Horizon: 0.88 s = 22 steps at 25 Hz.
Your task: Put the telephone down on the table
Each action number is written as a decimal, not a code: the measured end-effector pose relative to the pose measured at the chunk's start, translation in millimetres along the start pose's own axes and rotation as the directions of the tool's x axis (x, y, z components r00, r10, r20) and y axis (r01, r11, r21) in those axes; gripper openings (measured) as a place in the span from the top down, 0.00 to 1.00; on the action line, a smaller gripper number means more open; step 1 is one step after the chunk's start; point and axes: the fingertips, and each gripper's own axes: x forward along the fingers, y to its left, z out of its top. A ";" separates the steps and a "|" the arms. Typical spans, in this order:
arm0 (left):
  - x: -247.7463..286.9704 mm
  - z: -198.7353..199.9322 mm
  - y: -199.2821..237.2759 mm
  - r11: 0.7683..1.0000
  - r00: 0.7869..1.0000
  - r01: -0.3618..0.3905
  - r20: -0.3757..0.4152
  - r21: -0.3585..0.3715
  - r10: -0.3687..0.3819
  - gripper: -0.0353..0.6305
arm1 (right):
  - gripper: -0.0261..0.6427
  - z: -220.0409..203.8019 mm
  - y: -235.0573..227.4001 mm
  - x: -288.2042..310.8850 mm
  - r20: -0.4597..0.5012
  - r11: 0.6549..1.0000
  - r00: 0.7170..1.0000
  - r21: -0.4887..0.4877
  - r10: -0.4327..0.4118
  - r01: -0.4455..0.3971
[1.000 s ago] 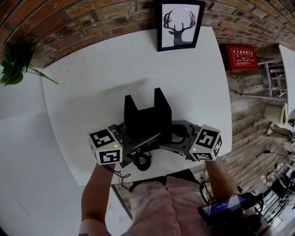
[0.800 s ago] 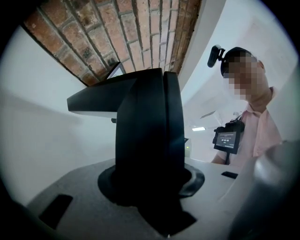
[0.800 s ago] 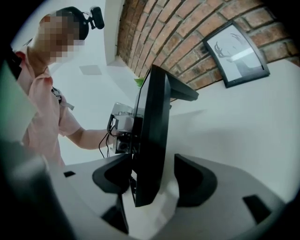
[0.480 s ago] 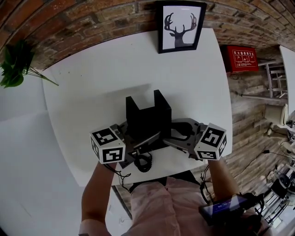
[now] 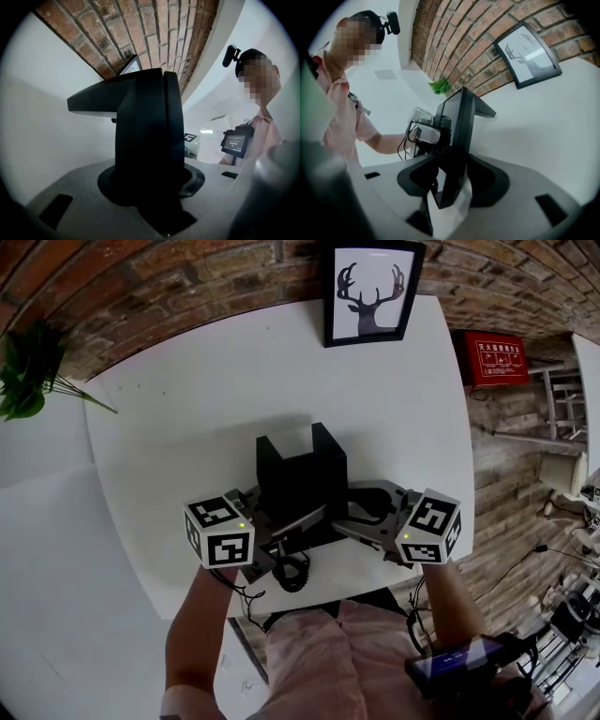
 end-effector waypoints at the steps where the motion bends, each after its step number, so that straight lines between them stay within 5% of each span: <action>1: 0.2 -0.4 0.4 1.000 1.000 0.001 -0.004 -0.008 -0.001 0.70 | 0.67 -0.9 -0.3 0.0 -0.003 1.000 1.000 0.006 0.001 -0.001; 7: 2.0 0.0 7.7 0.994 1.000 -0.014 -0.025 -0.105 0.011 0.70 | 0.67 -0.3 -4.8 0.9 -0.020 0.998 1.000 0.054 -0.007 0.008; 15: 2.9 -1.6 10.8 0.991 0.999 -0.039 -0.033 -0.128 0.035 0.69 | 0.67 -3.0 -6.4 1.5 -0.041 0.997 0.999 0.070 -0.013 0.015; 19: 2.6 2.0 10.9 0.985 0.999 -0.052 -0.008 -0.164 0.051 0.57 | 0.67 -2.3 -6.3 1.1 -0.042 0.997 0.999 0.071 -0.010 0.013; 22: 6.5 0.3 6.8 0.989 0.997 -0.076 -0.028 -0.126 0.073 0.45 | 0.67 -2.0 -6.4 1.2 -0.043 0.998 0.999 0.069 -0.011 0.014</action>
